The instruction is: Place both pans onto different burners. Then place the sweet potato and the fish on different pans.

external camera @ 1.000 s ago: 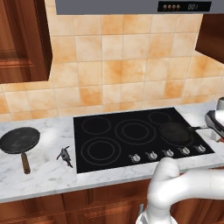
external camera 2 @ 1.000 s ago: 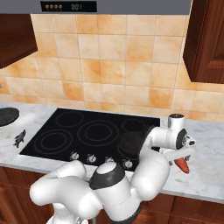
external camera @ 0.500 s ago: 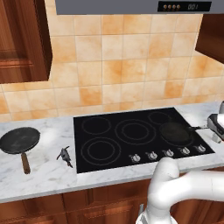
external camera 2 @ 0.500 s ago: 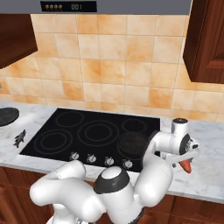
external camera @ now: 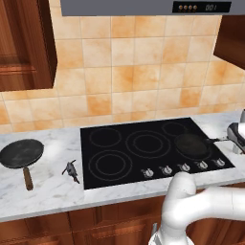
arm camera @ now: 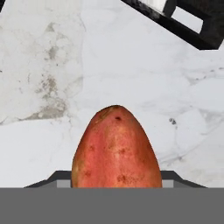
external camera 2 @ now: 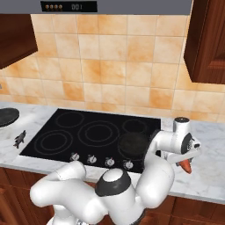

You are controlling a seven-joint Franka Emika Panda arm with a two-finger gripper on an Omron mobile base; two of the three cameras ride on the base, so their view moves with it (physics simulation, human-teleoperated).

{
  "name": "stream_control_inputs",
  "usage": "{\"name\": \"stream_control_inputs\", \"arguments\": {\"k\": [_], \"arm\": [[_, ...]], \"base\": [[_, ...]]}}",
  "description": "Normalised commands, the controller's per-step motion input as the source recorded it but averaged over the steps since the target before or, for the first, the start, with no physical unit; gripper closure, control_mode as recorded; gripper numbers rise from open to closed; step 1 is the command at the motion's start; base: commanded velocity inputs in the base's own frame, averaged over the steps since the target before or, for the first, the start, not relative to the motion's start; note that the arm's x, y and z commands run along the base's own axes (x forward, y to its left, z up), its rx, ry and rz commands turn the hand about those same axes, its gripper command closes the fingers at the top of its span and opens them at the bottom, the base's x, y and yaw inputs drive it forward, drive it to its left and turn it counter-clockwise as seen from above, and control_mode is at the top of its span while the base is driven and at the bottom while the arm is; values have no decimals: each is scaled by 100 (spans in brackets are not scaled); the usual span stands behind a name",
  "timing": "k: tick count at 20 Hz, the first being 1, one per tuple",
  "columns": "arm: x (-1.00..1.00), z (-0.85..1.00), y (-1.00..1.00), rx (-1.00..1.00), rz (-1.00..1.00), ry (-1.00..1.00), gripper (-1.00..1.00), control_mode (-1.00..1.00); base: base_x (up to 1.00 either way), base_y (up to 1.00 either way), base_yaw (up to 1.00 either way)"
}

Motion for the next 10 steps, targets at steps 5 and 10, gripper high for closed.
{"name": "stream_control_inputs", "arguments": {"k": [5, 10], "arm": [[0, 38, 3, 0, 0, 0, 100, -100], [-3, 39, 9, 0, 0, 0, 100, -100]], "base": [[0, 0, 0], [0, 0, 0]]}}
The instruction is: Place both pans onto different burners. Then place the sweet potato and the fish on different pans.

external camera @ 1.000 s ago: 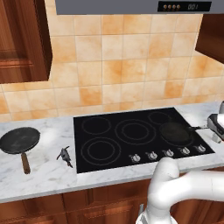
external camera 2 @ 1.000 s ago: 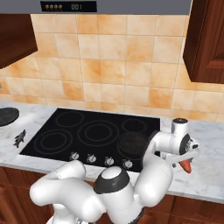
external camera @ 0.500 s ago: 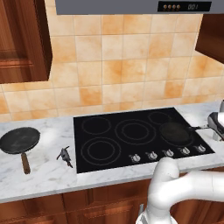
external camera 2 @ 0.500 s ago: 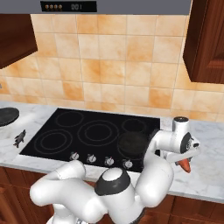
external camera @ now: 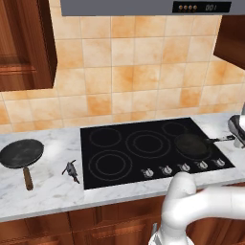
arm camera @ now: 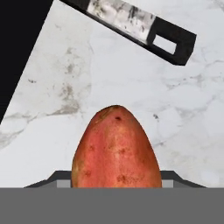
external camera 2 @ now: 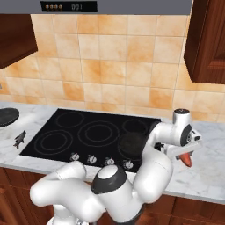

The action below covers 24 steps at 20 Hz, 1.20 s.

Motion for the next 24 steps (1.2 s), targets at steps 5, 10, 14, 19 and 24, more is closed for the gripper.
{"name": "stream_control_inputs", "arguments": {"k": [5, 10, 14, 19, 24], "arm": [[-2, 33, 29, 0, 1, 0, 100, -100], [-13, 23, 43, 0, 4, 0, 100, -100], [-19, 20, 43, 0, 6, 0, 100, -100], [-10, 23, 35, 0, 6, 0, 100, -100], [0, 29, 39, 5, 6, 0, 100, -100]], "base": [[0, 0, 0], [0, 0, 0], [0, 0, 0], [0, 0, 0], [0, 0, 0]]}}
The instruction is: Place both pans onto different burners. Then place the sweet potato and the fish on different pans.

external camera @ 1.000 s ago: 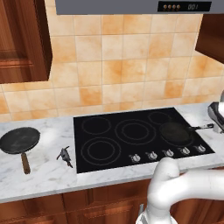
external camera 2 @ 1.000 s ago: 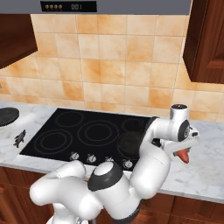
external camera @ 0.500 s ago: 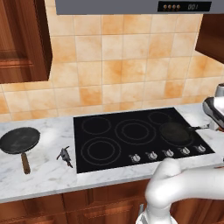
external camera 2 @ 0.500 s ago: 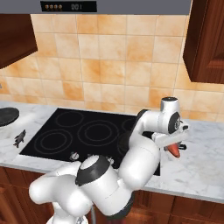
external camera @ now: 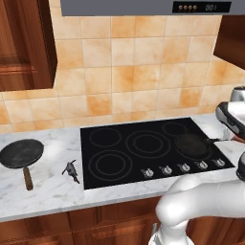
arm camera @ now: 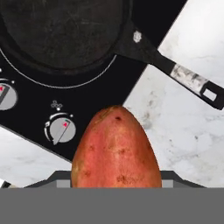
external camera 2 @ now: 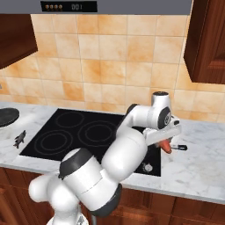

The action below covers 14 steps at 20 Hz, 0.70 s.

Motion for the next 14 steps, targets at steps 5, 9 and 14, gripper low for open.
{"name": "stream_control_inputs", "arguments": {"k": [5, 9, 14], "arm": [[0, 13, 37, 14, 8, 0, 100, -100], [0, 9, 35, 16, 8, 0, 100, -100], [0, 3, 42, 12, 6, 0, 100, -100]], "base": [[0, 0, 0], [0, 0, 0], [0, 0, 0]]}}
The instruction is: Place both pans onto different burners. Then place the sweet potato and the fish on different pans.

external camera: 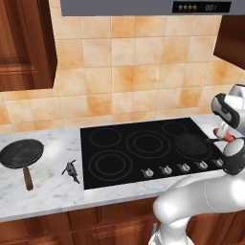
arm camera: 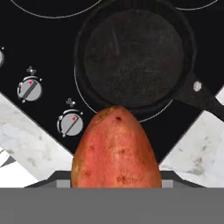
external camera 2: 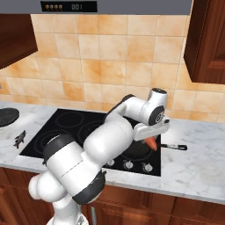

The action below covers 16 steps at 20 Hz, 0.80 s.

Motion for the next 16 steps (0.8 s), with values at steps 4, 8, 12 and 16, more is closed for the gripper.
{"name": "stream_control_inputs", "arguments": {"k": [4, 8, 12, 16], "arm": [[0, 7, 43, 6, 5, 0, 100, -100], [0, 5, 41, 3, 4, 0, 100, -100], [9, 0, 52, 1, 6, 0, 100, -100], [24, 0, 50, 0, 5, 0, 100, -100]], "base": [[0, 0, 0], [0, 0, 0], [0, 0, 0], [0, 0, 0]]}}
